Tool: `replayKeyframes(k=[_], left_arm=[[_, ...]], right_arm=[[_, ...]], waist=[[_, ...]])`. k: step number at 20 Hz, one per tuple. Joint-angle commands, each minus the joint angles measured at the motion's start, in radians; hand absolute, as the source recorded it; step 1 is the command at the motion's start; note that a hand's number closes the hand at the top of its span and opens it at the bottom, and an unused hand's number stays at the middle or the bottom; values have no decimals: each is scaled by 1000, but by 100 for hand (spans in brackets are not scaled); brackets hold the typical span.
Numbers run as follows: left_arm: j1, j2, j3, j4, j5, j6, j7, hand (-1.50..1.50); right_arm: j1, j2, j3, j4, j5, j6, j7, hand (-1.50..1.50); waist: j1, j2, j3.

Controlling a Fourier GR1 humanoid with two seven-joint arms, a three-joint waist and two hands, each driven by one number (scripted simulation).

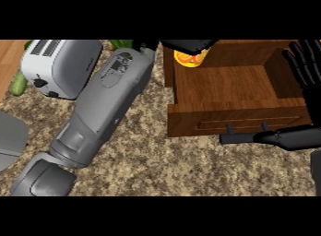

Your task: Pick up the cup, place it into the drawer and close the drawer

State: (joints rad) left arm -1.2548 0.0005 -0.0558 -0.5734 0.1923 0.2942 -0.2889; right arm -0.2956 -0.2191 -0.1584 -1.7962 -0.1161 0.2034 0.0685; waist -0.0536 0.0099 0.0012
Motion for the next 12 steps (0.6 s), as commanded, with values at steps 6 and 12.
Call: replayKeyframes(k=[6, 12], left_arm=[[-132, 0, -132, 253, 62, 14, 86, 150], [-59, 0, -243, 297, 81, -32, 69, 150]], right_arm=[[-66, -15, 3, 2, -39, 25, 31, -150], [-93, 19, 57, 26, -11, 24, 5, -150]], waist=[[-64, 18, 1], [-118, 35, 2]])
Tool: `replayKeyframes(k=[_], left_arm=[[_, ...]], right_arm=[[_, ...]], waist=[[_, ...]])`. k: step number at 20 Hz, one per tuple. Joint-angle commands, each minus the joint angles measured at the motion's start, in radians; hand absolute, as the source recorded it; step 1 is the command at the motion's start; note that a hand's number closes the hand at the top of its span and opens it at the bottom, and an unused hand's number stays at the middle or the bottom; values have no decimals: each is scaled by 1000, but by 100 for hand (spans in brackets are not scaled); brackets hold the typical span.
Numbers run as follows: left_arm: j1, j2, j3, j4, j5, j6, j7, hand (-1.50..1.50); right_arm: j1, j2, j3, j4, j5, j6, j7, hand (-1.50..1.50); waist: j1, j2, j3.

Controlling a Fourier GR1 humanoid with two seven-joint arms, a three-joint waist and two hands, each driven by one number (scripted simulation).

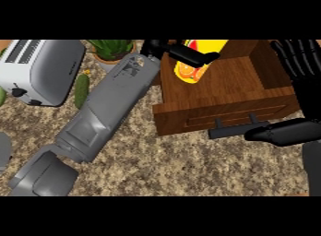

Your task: Pick up the cup, place it into the drawer and close the drawer

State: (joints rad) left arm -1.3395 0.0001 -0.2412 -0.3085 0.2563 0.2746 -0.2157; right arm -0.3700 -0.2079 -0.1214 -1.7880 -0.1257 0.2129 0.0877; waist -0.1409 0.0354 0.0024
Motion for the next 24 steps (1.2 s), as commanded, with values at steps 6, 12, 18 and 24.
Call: replayKeyframes(k=[6, 12, 18, 24], left_arm=[[58, 0, -70, 1, 97, -17, -44, -150], [93, 0, -46, -79, 224, -27, -139, -150], [82, 0, -20, -118, 323, -11, -242, -150], [101, 0, -30, -87, 367, 48, -298, -150]], right_arm=[[-39, 0, 24, 17, -35, 49, -16, -150], [-67, 38, 141, 17, -146, 184, 10, 150], [-42, -52, 253, 38, -193, 379, 86, 150], [6, -180, 305, 25, -19, 435, 144, -150]], waist=[[-61, 18, -1], [-77, 17, -2], [-40, 6, -3], [27, -13, -2]])
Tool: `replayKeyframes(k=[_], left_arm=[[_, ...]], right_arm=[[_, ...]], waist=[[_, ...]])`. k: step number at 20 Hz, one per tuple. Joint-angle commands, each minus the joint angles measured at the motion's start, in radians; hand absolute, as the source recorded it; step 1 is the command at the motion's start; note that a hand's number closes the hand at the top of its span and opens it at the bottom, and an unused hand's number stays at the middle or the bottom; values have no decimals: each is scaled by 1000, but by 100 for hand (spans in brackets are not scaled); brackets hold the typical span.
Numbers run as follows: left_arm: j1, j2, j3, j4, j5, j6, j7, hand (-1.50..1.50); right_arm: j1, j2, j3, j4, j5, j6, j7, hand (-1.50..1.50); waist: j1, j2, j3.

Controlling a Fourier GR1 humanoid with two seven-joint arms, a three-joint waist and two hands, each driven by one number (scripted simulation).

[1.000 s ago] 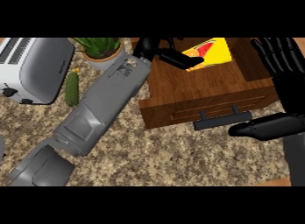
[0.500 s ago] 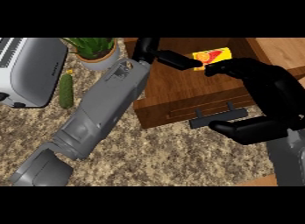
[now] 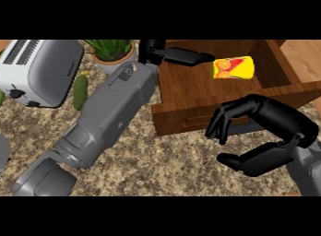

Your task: Pick up the cup, place it into the drawer and close the drawer

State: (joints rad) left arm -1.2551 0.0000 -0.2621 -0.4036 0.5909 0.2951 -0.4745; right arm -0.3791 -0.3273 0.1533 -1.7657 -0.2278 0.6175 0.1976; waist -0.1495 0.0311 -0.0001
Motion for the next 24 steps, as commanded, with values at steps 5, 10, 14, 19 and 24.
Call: replayKeyframes(k=[5, 10, 14, 19, 24], left_arm=[[-18, 0, 28, 29, 59, 18, -12, -150], [75, 0, 21, -17, 70, -29, -92, -150], [136, 6, 28, -85, 72, -56, -91, -150], [196, 55, 34, -136, 71, -90, -101, -150], [261, 97, 22, -223, 79, -124, -38, -150]], right_arm=[[102, -78, 87, -25, 397, -63, -80, -150], [79, -7, 194, 209, 616, -197, -152, -150], [23, -16, 205, 462, 676, -206, -280, -150], [-127, 50, 204, 816, 777, -315, -382, 150], [-233, 68, 106, 1038, 767, -431, -538, 150]], waist=[[92, -16, 2], [151, -18, 1], [180, -25, 1], [215, -18, 2], [248, -17, 4]])
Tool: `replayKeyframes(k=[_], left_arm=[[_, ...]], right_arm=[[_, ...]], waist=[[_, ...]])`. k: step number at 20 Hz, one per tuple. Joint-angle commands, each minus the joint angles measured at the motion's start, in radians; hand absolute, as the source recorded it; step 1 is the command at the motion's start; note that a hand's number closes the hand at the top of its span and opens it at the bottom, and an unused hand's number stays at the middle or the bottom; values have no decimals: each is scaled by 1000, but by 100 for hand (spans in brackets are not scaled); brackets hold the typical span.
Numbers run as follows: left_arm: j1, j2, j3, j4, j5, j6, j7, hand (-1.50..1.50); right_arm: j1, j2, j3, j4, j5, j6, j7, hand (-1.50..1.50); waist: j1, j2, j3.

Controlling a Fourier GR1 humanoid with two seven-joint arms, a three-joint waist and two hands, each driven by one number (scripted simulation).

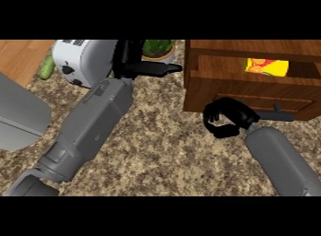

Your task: Pick up the cup, place it into the drawer and close the drawer

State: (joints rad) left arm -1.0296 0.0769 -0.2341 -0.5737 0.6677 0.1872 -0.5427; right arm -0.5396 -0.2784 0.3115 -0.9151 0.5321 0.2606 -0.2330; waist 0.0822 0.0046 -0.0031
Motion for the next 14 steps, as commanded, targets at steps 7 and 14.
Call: replayKeyframes(k=[7, 14], left_arm=[[122, 84, -3, -107, 12, -98, 18, -150], [172, 123, -12, -144, 17, -148, 52, -150]], right_arm=[[-279, -62, -223, 368, -68, -103, -182, 150], [-383, -114, -310, 435, -118, -112, -136, 150]], waist=[[62, 28, 9], [94, 36, 8]])
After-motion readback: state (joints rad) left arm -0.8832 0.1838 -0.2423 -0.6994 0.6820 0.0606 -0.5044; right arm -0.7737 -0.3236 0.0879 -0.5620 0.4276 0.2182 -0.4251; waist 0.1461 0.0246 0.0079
